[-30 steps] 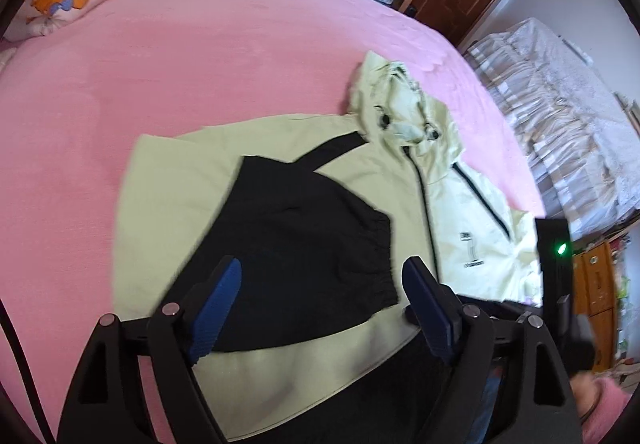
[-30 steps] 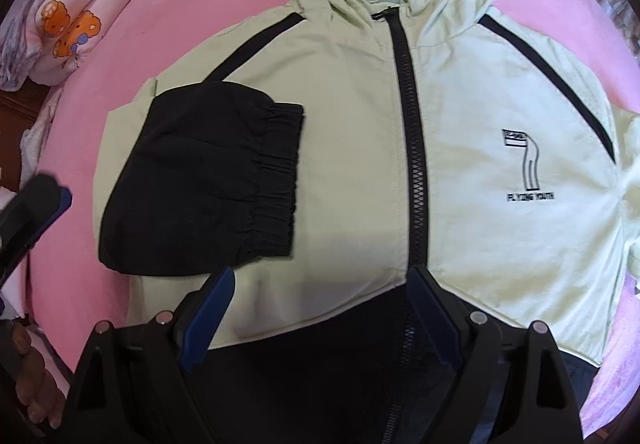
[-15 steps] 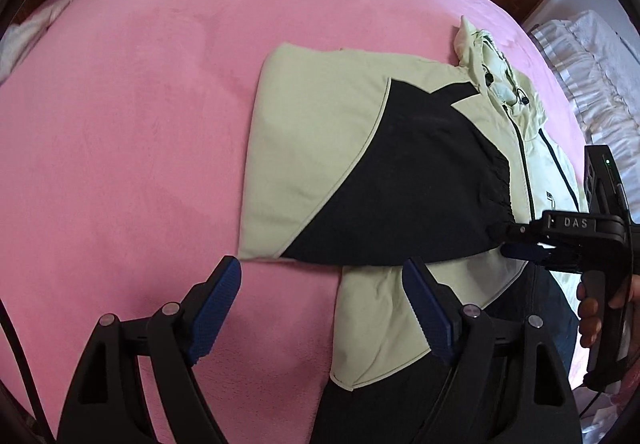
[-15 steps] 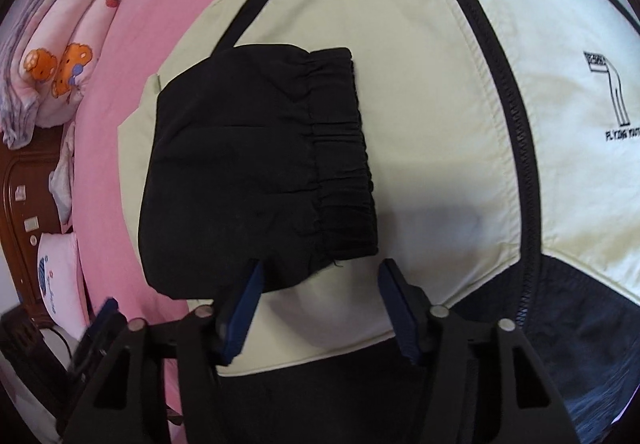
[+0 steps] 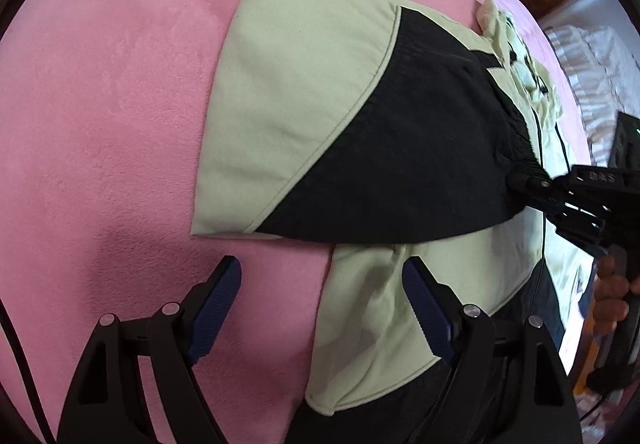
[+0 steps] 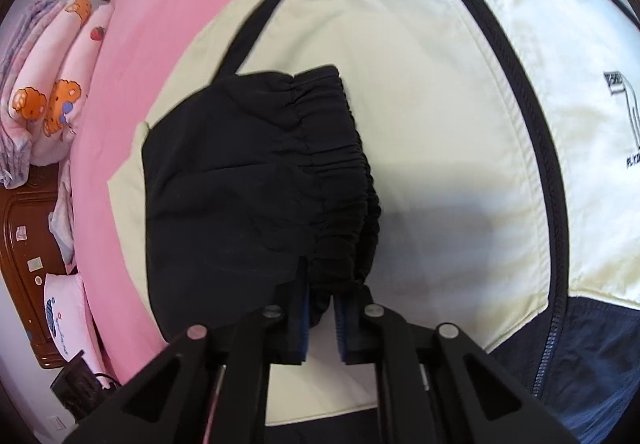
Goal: Fold large clothes
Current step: 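Grasp the folded sleeve cuff with the right gripper and lay it flat on the chest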
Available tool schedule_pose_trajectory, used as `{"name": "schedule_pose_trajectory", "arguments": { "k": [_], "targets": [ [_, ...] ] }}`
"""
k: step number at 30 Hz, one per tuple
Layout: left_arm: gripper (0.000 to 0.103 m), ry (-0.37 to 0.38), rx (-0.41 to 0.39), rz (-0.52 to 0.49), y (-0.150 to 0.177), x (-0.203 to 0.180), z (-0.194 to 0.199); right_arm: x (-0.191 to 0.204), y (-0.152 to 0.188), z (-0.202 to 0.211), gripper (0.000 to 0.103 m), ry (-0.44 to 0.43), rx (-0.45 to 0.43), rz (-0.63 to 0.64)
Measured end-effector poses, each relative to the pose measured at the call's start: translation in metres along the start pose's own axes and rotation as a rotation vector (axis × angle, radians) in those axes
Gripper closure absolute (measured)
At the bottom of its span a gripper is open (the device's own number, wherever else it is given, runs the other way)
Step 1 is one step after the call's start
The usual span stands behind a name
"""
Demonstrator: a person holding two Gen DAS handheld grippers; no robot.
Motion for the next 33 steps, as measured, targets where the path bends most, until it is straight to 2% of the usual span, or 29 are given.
{"name": "schedule_pose_trajectory", "arguments": {
  "k": [6, 7, 8, 12, 20, 23, 27, 33],
  "targets": [
    [0.023, -0.030, -0.052, 0.021, -0.013, -0.001, -0.008, 0.017, -0.005, 0.041, 0.096, -0.052, -0.142, 0.053],
    [0.025, -0.045, -0.060, 0.018, -0.018, -0.005, -0.010, 0.020, -0.006, 0.047, 0.096, -0.052, -0.157, 0.064],
    [0.033, -0.071, -0.078, 0.015, -0.020, -0.005, -0.010, 0.022, -0.008, 0.056, 0.097, -0.052, -0.179, 0.072],
    [0.042, -0.085, -0.092, 0.018, -0.026, -0.008, -0.010, 0.015, -0.015, 0.086, 0.097, -0.052, -0.242, 0.077],
    [0.090, -0.059, -0.104, 0.022, -0.025, -0.020, -0.011, -0.039, -0.018, 0.138, 0.097, 0.001, -0.350, 0.006],
    [0.095, -0.073, -0.112, 0.006, -0.025, -0.029, -0.012, -0.076, -0.017, 0.150, 0.097, 0.027, -0.362, -0.050],
    [0.096, -0.090, -0.121, -0.002, -0.023, -0.038, -0.011, -0.108, -0.018, 0.146, 0.097, 0.035, -0.333, -0.113],
    [0.096, -0.117, -0.123, 0.009, -0.028, -0.044, -0.015, -0.139, -0.021, 0.114, 0.097, 0.118, -0.261, -0.123]
  ]
}}
Point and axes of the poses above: each gripper's, at about its wrist camera, not at the fingertips, and z roughly against the way its jaws point, x to its left, y to its underside, the point moved 6 cm from there along -z, roughly the way its jaws point, and after that the axes turned 14 degrees about x, right-handed, at the moved point
